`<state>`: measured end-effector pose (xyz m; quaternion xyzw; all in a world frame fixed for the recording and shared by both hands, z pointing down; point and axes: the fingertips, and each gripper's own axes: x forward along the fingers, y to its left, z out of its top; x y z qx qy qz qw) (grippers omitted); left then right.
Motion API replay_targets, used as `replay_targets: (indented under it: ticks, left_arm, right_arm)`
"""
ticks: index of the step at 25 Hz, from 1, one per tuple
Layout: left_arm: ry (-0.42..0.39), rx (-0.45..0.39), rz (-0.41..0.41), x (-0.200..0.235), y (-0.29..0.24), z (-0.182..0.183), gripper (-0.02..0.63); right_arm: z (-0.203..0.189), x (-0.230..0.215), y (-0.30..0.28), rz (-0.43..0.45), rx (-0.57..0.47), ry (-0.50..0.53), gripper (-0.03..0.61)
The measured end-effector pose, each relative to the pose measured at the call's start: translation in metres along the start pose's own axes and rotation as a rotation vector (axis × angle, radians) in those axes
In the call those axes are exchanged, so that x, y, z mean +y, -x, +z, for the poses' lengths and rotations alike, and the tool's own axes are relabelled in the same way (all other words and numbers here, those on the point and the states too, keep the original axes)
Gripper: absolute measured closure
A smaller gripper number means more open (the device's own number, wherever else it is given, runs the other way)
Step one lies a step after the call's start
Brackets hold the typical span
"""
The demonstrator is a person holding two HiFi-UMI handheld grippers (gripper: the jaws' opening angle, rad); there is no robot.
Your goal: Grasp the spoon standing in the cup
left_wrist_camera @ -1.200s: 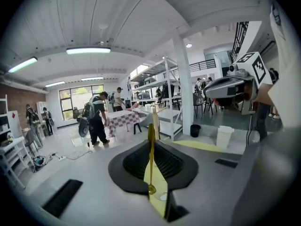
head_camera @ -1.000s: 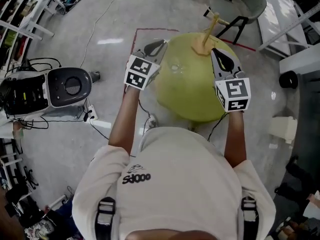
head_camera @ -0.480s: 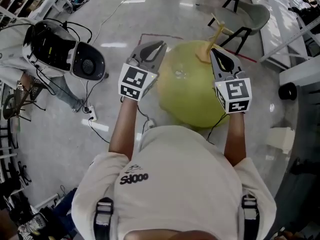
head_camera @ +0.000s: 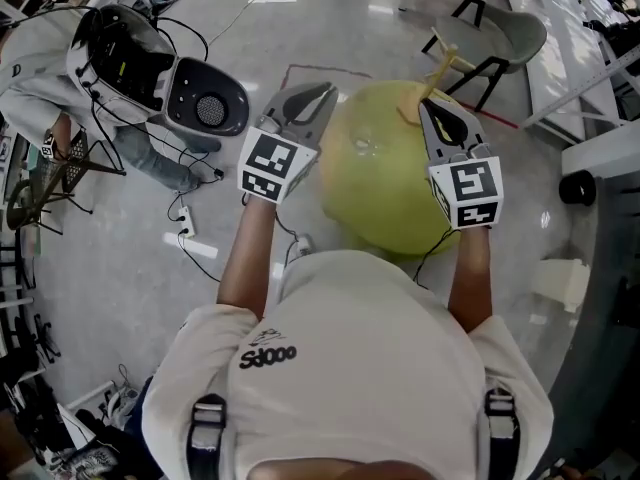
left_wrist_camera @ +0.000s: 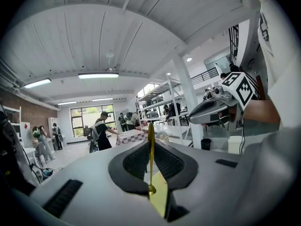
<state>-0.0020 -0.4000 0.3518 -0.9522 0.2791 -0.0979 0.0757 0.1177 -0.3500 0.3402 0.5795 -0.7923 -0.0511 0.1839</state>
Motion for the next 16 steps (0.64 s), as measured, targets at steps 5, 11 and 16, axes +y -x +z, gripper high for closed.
replay_targets:
  ticks: [5,11,16]
  left_arm:
    - [0.008,0.002,0.000,0.007,0.008,-0.001,0.563]
    - [0.009,0.012,0.006,0.002,0.002,-0.004,0.563]
    - [0.010,0.016,0.009,0.006,0.014,-0.009,0.563]
  right_arm:
    - [0.005,0.009,-0.005,0.004,0.007,0.005,0.557]
    - [-0.001,0.002,-0.003,0.008,0.010,0.003,0.557]
    - [-0.002,0.013,-0.001,0.008,0.016,0.005,0.557]
